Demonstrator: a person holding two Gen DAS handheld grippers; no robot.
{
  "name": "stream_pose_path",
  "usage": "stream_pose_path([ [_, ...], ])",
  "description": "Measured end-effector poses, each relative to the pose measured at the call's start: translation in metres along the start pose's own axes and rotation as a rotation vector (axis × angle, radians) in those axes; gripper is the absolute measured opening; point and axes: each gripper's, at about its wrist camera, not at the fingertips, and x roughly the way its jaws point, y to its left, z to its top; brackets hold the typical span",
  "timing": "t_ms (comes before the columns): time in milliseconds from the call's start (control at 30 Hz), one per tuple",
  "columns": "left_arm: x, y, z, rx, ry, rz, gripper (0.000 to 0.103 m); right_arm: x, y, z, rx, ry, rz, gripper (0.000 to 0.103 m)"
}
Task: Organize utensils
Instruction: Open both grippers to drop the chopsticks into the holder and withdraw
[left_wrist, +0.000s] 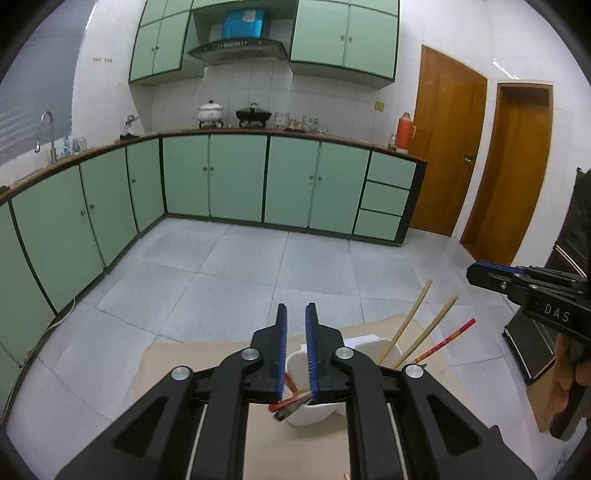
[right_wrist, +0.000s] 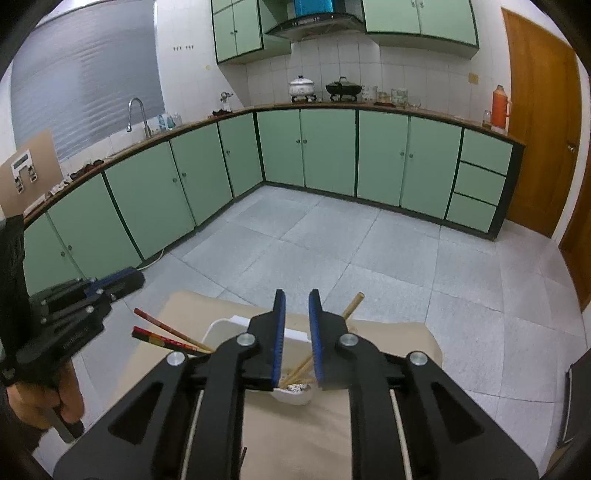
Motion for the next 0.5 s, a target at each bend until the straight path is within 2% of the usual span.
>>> stream_pose_path([
  [167,-0.044,0.001,0.003,0.024,-0.062,0.005,0.027,-0.042,-0.001,-0.018,0.002,-0.058,0.022,0.017],
  [233,-0.066,0.004,-0.001,0.020,-0.089,0.004,0.034,-0.067,0.001,-0.037,-0.007,-0.097,0.030,0.019],
  [267,-0.078,0.006,-0.006,0.012,-0.102,0.007,0.043,-0.076,0.001,-0.046,-0.009,-0.112,0.031,0.022],
  [300,-0.085,0.008,-0.011,0.005,-0.109,0.010,0.050,-0.086,0.002,-0.058,-0.009,-0.125,0.033,0.026],
  [400,-0.115,0.016,-0.042,-0.029,-0.123,0.014,0.063,-0.112,0.008,-0.110,-0.027,-0.154,0.030,0.029],
  [500,-0.133,0.021,-0.082,-0.059,-0.108,0.008,0.072,-0.125,0.021,-0.169,-0.058,-0.155,0.014,0.033],
])
